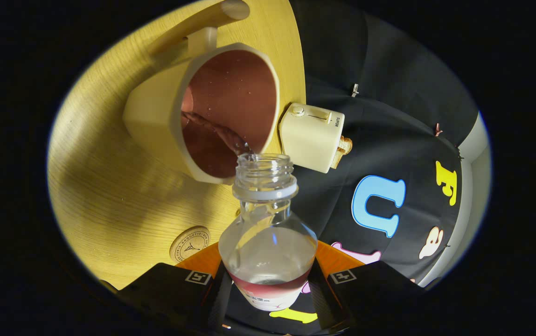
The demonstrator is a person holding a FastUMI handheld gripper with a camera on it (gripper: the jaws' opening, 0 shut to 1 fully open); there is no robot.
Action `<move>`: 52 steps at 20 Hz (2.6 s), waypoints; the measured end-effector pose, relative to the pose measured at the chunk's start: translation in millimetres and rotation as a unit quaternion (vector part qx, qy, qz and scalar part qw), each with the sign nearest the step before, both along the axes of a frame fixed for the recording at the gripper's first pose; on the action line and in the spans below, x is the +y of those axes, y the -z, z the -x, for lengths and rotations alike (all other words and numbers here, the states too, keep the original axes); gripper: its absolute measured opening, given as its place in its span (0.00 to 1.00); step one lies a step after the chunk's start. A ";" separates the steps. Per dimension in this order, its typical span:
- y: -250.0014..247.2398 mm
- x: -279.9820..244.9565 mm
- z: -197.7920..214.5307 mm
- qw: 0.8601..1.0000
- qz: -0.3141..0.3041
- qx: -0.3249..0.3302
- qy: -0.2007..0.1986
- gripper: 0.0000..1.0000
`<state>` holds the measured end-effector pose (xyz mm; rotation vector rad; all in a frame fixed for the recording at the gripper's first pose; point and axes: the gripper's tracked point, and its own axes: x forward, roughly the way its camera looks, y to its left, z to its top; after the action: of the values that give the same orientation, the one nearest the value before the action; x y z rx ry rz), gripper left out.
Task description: Take the bottle from table, then pour the juice into the cup, finally place the bottle on the coaster
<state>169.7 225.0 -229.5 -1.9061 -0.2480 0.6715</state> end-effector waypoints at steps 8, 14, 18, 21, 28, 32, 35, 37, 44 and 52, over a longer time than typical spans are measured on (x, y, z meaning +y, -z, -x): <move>-4.1 5.9 0.9 0.999 0.027 -0.012 -0.027 0.76; -8.1 7.9 0.0 0.998 0.043 -0.019 -0.041 0.76; -13.2 13.6 0.7 0.997 0.049 -0.029 -0.052 0.76; -14.6 17.7 1.2 0.996 0.057 -0.034 -0.062 0.76; -16.2 18.0 1.2 0.992 0.084 -0.046 -0.078 0.76; -18.1 25.8 0.4 0.990 0.098 -0.053 -0.090 0.76; -19.3 31.7 2.3 0.986 0.113 -0.063 -0.104 0.76; -19.5 32.9 2.2 0.985 0.118 -0.064 -0.106 0.76; -24.4 38.0 4.6 0.980 0.143 -0.074 -0.120 0.76; -27.9 36.6 7.6 0.974 0.163 -0.083 -0.136 0.76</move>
<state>162.0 261.5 -201.6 -2.2723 -0.5393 0.7713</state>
